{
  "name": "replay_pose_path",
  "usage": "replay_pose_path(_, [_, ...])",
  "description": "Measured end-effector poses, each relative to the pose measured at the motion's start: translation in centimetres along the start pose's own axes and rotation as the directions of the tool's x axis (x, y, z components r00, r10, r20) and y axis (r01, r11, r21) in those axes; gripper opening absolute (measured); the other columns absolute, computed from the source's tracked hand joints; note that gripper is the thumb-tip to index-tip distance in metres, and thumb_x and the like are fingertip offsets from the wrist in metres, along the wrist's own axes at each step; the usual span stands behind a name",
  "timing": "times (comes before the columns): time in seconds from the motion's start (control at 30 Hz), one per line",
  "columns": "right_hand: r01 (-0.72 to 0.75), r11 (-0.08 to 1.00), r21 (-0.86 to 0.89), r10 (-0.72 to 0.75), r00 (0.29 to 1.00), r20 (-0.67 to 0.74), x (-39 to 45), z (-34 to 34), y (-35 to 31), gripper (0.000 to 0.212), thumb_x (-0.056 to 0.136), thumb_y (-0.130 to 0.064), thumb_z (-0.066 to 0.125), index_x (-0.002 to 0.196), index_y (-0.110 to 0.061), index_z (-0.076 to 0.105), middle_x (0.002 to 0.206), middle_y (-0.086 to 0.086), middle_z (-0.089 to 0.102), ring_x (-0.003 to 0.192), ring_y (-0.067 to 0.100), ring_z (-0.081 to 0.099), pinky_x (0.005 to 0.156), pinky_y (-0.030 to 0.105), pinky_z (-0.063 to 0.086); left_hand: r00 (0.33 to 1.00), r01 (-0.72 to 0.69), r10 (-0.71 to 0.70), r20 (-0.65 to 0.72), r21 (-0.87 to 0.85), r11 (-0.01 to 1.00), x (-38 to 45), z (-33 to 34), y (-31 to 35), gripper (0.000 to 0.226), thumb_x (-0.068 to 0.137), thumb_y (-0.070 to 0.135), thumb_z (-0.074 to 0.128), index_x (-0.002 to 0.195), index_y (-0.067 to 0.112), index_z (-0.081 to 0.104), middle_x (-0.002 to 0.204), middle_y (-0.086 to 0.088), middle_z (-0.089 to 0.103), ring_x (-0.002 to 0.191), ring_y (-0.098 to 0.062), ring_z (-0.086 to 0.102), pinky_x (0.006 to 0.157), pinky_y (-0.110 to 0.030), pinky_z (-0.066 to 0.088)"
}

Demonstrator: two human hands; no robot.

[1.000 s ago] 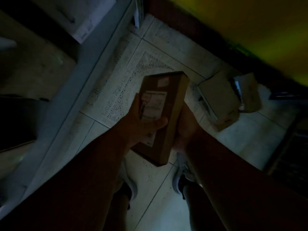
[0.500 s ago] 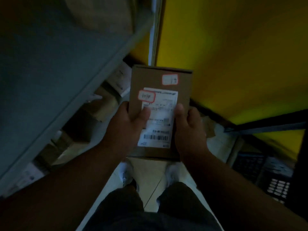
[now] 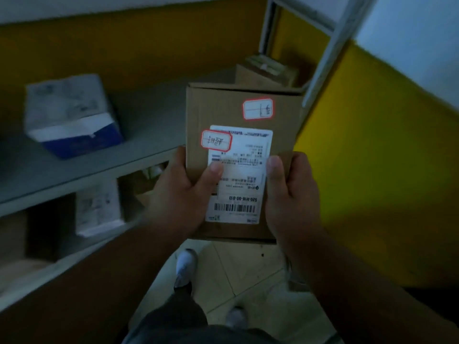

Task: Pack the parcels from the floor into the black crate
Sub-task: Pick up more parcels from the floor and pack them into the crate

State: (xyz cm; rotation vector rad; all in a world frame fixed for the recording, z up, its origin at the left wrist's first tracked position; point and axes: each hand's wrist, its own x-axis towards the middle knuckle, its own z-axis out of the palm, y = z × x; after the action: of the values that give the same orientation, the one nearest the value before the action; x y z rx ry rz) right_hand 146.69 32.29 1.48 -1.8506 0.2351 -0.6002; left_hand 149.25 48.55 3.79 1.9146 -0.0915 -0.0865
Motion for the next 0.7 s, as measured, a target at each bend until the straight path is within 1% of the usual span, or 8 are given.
replay_pose_path(0.1, [-0.001,0.997,0.073,-0.013,0.980,0.200,-3.0,1.2,-1.6,0.029,0.087,-0.064,0.047,0.094,-0.036,0.051,0.092,-0.025,0.068,0.076,-0.001,0.069,0.055,0.020,0.055,0.993,0.049,-0.061,-0.102,-0.112,0.992,-5.3,-3.0,-0.9,0.056,0.063,0.073,0.054,0.110,0.043,0.053,0.097,0.010,0.074,0.082,-0.003,0.073,0.060,-0.024,0.060])
replay_pose_path(0.17, [-0.012,0.996,0.089,-0.022,0.927,0.375,-5.2,2.2,-2.9,0.031,0.085,-0.065,0.048,0.098,-0.036,0.052,0.095,-0.022,0.069,0.080,0.000,0.070,0.060,0.026,0.059,0.986,0.057,-0.088,-0.145,-0.201,0.978,-9.0,-5.7,-1.7,0.043,0.068,0.062,0.065,0.107,0.048,0.054,0.102,0.013,0.073,0.087,-0.007,0.074,0.060,-0.024,0.059])
replay_pose_path(0.3, [0.096,0.993,0.071,-0.120,0.780,0.615,-9.6,4.1,-5.7,0.028,0.083,-0.067,0.050,0.099,-0.044,0.053,0.099,-0.029,0.066,0.079,-0.008,0.068,0.057,0.015,0.054,0.943,0.012,-0.117,-0.312,-0.318,0.948,-15.4,-11.3,-3.3,0.056,0.078,0.037,0.075,0.126,0.026,0.049,0.111,-0.003,0.071,0.097,-0.020,0.073,0.069,-0.034,0.061])
replay_pose_path(0.47, [0.128,0.983,0.128,-0.181,0.668,0.722,-17.3,7.9,-10.5,0.032,0.084,-0.069,0.053,0.103,-0.043,0.053,0.097,-0.033,0.066,0.079,-0.009,0.068,0.056,0.009,0.050,0.840,-0.058,-0.192,-0.508,-0.436,0.898,-22.9,-19.0,-4.5,0.055,0.064,0.038,0.085,0.112,0.032,0.059,0.107,-0.005,0.073,0.096,-0.027,0.073,0.073,-0.043,0.060])
replay_pose_path(0.53, [0.039,0.985,0.165,-0.154,0.615,0.773,-21.5,10.0,-12.6,0.032,0.083,-0.066,0.061,0.102,-0.042,0.055,0.089,-0.029,0.069,0.076,-0.007,0.069,0.055,0.010,0.051,0.769,-0.131,-0.219,-0.600,-0.483,0.866,-27.1,-23.0,-5.5,0.047,0.072,0.038,0.082,0.113,0.030,0.060,0.108,-0.005,0.074,0.097,-0.028,0.073,0.073,-0.045,0.061])
replay_pose_path(0.6, [-0.136,0.971,0.197,-0.086,0.567,0.819,-27.0,12.5,-14.2,0.035,0.078,-0.059,0.070,0.100,-0.034,0.058,0.084,-0.022,0.072,0.072,-0.001,0.071,0.056,0.015,0.053,0.644,-0.226,-0.270,-0.716,-0.515,0.827,-32.3,-27.2,-6.9,0.037,0.084,0.037,0.074,0.115,0.026,0.059,0.109,-0.006,0.074,0.098,-0.028,0.073,0.077,-0.048,0.060])
replay_pose_path(0.67, [-0.342,0.923,0.175,0.027,0.511,0.859,-33.5,15.1,-15.3,0.043,0.076,-0.054,0.075,0.099,-0.020,0.062,0.088,-0.007,0.076,0.078,0.011,0.073,0.066,0.032,0.057,0.497,-0.268,-0.337,-0.799,-0.511,0.817,-38.2,-31.1,-8.7,0.029,0.088,0.039,0.069,0.112,0.025,0.060,0.106,-0.005,0.075,0.097,-0.026,0.073,0.081,-0.050,0.059])
replay_pose_path(0.7, [-0.465,0.872,0.155,0.081,0.449,0.890,-37.0,16.3,-15.8,0.047,0.075,-0.051,0.075,0.102,-0.013,0.063,0.093,0.001,0.076,0.086,0.019,0.073,0.075,0.042,0.058,0.451,-0.264,-0.359,-0.817,-0.506,0.821,-41.1,-32.7,-9.6,0.029,0.088,0.040,0.068,0.111,0.024,0.061,0.105,-0.006,0.075,0.095,-0.026,0.074,0.079,-0.050,0.059])
